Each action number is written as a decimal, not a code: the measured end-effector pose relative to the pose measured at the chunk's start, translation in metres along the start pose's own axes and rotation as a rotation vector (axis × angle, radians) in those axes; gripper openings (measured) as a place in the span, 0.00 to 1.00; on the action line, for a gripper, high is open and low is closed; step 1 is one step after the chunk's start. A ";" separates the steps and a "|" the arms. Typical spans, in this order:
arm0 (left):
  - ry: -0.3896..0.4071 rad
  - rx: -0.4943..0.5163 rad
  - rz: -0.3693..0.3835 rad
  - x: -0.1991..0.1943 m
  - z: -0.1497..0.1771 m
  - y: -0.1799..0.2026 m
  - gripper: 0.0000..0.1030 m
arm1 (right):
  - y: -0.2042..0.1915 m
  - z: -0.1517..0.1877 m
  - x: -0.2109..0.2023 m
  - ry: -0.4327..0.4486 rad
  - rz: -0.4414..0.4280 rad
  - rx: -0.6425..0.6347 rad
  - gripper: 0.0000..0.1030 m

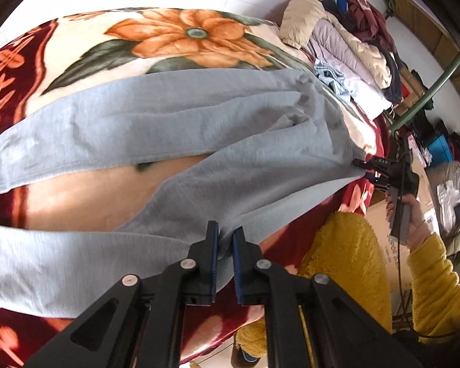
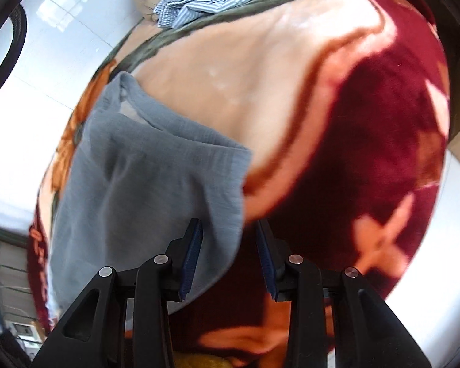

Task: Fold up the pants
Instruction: 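Grasp the leg edge with the left gripper while the right gripper holds the waistband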

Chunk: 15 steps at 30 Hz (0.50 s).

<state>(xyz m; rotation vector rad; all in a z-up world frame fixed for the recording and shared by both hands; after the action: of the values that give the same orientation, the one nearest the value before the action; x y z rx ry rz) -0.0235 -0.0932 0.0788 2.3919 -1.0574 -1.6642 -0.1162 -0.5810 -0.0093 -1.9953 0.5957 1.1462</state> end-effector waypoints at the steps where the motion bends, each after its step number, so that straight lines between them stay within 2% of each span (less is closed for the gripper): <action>1: 0.006 -0.007 -0.001 -0.001 0.001 0.001 0.08 | -0.001 -0.001 0.002 0.003 0.009 0.004 0.35; 4: 0.033 -0.024 -0.005 -0.009 0.004 0.002 0.08 | -0.002 -0.002 0.002 0.013 -0.018 0.033 0.35; 5: 0.040 -0.027 -0.007 -0.011 0.004 0.002 0.08 | -0.002 -0.003 0.001 0.017 -0.024 0.035 0.30; 6: 0.050 -0.030 -0.012 -0.014 0.004 0.003 0.08 | -0.003 -0.005 -0.002 0.023 -0.036 0.025 0.09; 7: 0.057 -0.035 -0.015 -0.016 0.004 0.004 0.08 | -0.004 -0.005 -0.005 0.034 -0.045 0.014 0.03; 11: 0.077 -0.047 -0.011 -0.030 0.007 0.009 0.07 | -0.011 -0.006 -0.038 0.117 -0.101 -0.025 0.03; 15: 0.081 -0.056 0.048 -0.048 0.018 0.024 0.07 | -0.008 -0.008 -0.082 0.213 -0.125 -0.023 0.03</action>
<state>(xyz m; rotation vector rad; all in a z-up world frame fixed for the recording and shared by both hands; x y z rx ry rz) -0.0597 -0.0791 0.1199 2.3575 -1.0330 -1.5468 -0.1465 -0.5797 0.0675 -2.1584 0.5568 0.8763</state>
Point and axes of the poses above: each gripper's, at about its wrist camera, not at the fingertips, and x roughly the way its jaws point, y to its right, z to its underside, the point moved 1 cm from there along x, roughly the way its jaws point, and after that the axes turned 4 degrees about z, right-handed, at the moved point
